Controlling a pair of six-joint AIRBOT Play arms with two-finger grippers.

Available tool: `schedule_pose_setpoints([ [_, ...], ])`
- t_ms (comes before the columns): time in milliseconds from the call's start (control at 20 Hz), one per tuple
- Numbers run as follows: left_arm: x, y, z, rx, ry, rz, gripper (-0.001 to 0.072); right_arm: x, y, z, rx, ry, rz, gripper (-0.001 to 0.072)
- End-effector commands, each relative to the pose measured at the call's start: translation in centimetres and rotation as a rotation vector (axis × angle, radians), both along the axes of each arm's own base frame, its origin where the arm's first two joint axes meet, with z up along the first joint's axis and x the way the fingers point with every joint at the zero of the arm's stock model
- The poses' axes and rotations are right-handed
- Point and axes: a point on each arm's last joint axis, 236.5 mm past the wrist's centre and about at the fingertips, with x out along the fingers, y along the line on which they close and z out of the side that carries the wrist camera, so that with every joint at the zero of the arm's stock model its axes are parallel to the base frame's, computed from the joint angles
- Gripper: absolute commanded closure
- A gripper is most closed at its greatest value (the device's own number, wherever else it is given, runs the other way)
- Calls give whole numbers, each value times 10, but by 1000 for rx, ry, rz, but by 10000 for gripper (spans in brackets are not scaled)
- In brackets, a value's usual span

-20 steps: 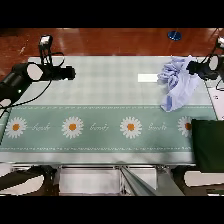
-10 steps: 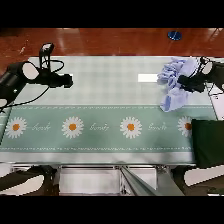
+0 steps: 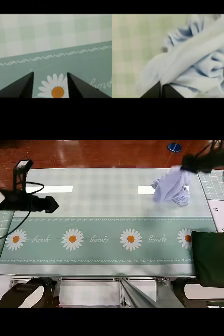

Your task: Fold the shirts.

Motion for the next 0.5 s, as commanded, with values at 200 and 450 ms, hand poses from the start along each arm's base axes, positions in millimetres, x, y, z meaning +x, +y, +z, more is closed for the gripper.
schedule_pose_setpoints([
  [200,-70,-37,-43,-206,81,4,199,-80,74,278,-48,-633,161,691],
  [450,-52,-29,-35,-199,9,35,199,-154,144,301,-49,-670,392,691],
])
